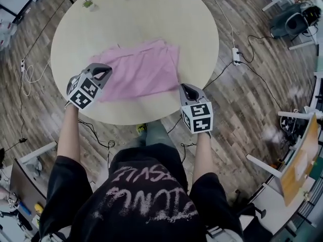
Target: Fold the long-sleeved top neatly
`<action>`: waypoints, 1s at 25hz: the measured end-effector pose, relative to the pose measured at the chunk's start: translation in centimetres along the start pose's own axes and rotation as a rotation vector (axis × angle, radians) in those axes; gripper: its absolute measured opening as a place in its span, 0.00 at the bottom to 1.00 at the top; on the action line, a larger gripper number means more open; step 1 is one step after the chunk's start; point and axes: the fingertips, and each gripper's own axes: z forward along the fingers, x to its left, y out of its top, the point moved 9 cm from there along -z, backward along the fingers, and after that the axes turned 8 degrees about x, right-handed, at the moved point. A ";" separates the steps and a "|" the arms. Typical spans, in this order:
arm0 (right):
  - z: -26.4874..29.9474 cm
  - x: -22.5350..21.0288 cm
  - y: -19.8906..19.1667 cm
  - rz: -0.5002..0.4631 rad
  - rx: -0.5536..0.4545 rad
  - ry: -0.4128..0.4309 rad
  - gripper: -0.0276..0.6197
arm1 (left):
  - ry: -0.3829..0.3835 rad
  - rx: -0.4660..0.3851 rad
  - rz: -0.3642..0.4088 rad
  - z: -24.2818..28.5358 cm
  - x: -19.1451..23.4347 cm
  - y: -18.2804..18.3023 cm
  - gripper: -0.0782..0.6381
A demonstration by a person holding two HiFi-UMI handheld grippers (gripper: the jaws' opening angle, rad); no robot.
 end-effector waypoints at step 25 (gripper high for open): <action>1.4 -5.6 -0.7 0.226 -0.088 0.060 0.05 | -0.102 -0.043 0.290 3.0 3.9 16.3 0.13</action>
